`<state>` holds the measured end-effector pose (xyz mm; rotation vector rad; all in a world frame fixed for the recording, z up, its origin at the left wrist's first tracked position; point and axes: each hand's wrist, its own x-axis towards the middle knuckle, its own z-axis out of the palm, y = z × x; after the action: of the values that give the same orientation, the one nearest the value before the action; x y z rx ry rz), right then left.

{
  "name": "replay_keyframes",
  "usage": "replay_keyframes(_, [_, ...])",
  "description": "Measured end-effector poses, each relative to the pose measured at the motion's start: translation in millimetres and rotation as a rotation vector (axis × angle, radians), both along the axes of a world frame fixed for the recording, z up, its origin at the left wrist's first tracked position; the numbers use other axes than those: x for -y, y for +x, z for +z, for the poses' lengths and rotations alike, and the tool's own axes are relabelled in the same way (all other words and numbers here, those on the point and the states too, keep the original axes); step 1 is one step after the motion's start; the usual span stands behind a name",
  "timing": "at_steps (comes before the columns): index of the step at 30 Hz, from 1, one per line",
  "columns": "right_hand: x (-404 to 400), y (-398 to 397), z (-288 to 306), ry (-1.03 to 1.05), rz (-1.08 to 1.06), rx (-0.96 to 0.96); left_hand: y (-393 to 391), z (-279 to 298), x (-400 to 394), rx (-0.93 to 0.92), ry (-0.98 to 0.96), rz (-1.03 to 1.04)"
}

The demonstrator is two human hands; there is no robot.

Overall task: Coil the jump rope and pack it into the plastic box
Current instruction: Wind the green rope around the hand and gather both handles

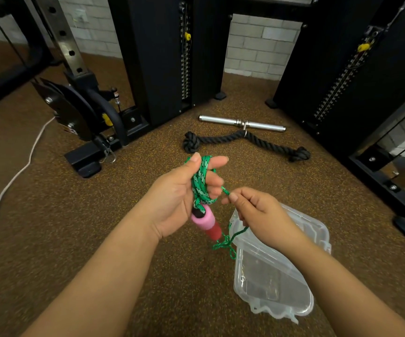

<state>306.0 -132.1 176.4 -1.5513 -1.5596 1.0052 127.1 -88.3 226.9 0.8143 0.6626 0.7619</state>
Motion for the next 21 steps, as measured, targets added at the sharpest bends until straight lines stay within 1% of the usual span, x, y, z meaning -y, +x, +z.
replay_keyframes(5, [5.7,-5.0,4.5,-0.032,0.076,0.121,-0.6,-0.9,-6.1,-0.018,0.006,0.093])
replay_keyframes(10, [12.5,-9.3,13.6,-0.025,0.151,0.171,-1.0,-2.7,-10.1,-0.005,-0.066,0.082])
replay_keyframes(13, [15.1,-12.2,20.0,0.01,0.197,0.196,-0.1,-4.4,-10.0,-0.038,-0.071,0.078])
replay_keyframes(18, [15.0,-12.1,33.9,0.129,0.265,0.232,3.8,-6.9,-7.5,-0.235,0.01,0.024])
replay_keyframes(21, [13.8,-6.6,45.1,0.197,0.243,0.168,5.7,-7.6,-2.0,-0.441,0.125,-0.036])
